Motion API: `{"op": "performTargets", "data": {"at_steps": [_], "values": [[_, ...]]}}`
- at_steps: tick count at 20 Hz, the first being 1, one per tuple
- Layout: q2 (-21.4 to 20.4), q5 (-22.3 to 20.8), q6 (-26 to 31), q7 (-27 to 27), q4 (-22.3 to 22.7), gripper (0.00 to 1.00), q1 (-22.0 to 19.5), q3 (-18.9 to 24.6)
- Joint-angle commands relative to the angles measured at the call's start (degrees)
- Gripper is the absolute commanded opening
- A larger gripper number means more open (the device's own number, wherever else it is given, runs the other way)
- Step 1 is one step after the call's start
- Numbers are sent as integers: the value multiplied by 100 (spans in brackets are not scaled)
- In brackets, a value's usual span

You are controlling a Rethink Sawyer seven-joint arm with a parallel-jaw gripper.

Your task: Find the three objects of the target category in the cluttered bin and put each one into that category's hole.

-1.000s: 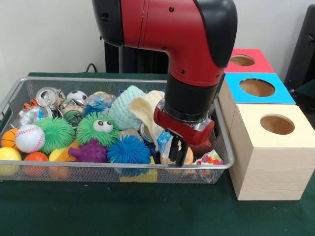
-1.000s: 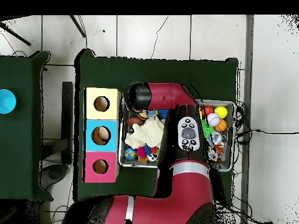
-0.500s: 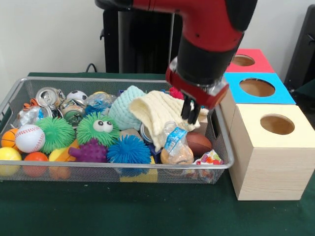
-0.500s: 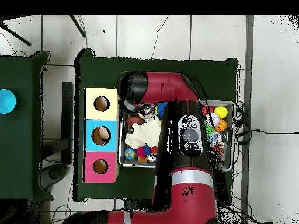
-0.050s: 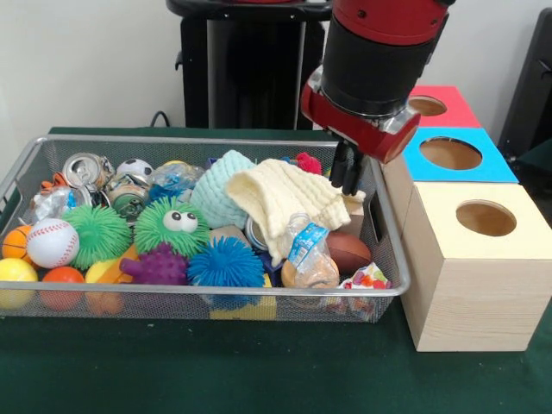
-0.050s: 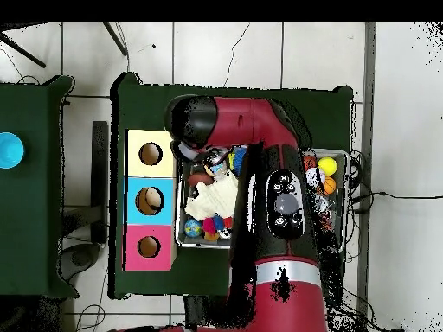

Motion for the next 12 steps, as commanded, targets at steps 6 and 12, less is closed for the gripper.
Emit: {"op": "performTargets", "data": {"at_steps": [6,12], "values": [[407,-96,-634,-1165,185,0,-417,839],[384,-163,-661,-1197,202,0,-447,902]]}}
